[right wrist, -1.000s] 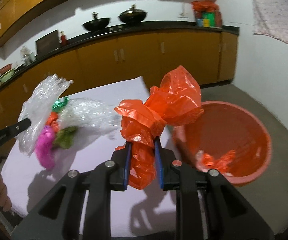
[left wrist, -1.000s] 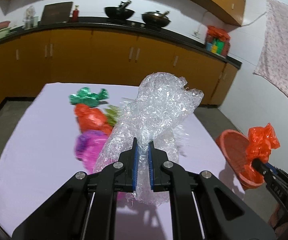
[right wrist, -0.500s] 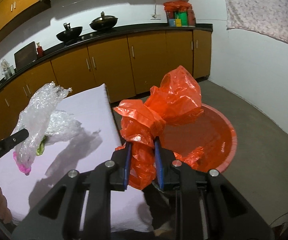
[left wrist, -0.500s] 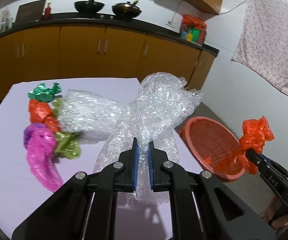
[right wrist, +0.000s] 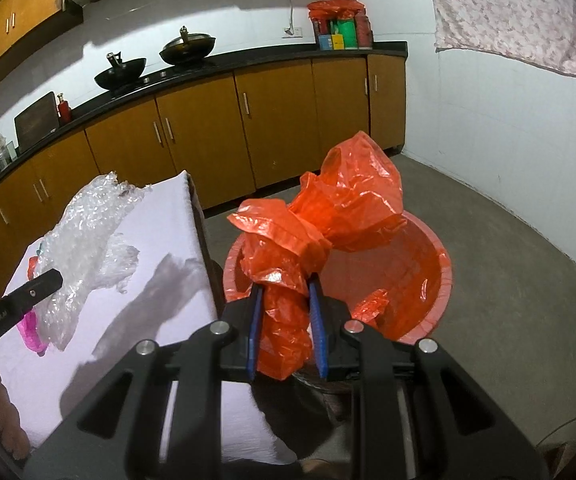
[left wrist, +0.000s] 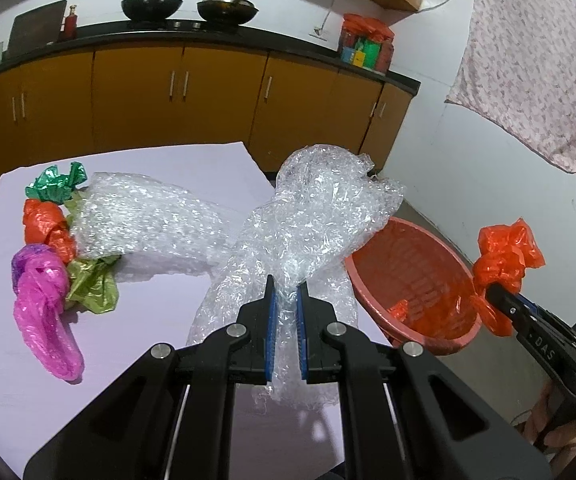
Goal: Collect trash
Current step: 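Grasp a red bag with the right gripper and carry it over the wastebasket, then open both grippers over the wastebasket to drop the bubble wrap and red bag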
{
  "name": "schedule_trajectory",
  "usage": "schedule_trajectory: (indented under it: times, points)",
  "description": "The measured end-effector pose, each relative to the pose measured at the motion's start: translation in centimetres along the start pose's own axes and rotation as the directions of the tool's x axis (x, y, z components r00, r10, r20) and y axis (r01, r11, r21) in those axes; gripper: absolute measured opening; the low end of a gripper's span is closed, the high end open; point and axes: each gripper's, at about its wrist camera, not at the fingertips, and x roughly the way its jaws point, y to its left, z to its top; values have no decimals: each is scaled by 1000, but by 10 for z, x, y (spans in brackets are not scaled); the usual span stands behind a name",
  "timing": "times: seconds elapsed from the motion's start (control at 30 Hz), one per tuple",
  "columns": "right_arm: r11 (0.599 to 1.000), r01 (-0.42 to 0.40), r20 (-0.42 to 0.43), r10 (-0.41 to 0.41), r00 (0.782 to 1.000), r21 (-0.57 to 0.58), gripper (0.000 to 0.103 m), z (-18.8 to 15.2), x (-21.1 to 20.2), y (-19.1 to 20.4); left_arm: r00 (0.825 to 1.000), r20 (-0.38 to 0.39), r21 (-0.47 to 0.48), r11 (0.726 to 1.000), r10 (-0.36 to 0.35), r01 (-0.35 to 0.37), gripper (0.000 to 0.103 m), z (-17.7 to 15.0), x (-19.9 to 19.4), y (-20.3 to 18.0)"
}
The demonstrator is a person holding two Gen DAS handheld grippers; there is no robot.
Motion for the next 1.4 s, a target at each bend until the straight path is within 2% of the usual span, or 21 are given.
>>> schedule_trajectory:
  times: [0.23, 0.53, 0.8, 1.07, 1.23, 1.3, 1.4]
  points:
    - [1000, 16, 4, -16, 1000, 18, 22, 3, 5, -11, 999, -22, 7, 999, -34, 34, 9, 4, 14, -16]
    - [997, 58, 3, -58, 998, 56, 22, 16, 21, -45, 993, -72, 54, 994, -95, 99, 9, 14, 53, -64]
    - [995, 63, -15, -62, 998, 74, 22, 20, 44, -69, 984, -133, 87, 987, -120, 132, 9, 12, 88, -95]
    - [996, 62, -27, -60, 998, 71, 22, 26, 65, -83, 978, -162, 119, 981, -132, 152, 9, 11, 105, -111]
    - [994, 39, -13, -37, 999, 99, 31, 31, 71, -92, 972, -191, 117, 980, -134, 159, 10, 11, 115, -111]
    - [993, 36, -8, -35, 999, 111, 37, 31, 71, -95, 968, -206, 100, 981, -141, 164, 14, 10, 118, -107]
    - [991, 40, -13, -39, 999, 124, 40, 28, 71, -100, 966, -214, 88, 982, -143, 165, 20, 8, 119, -101]
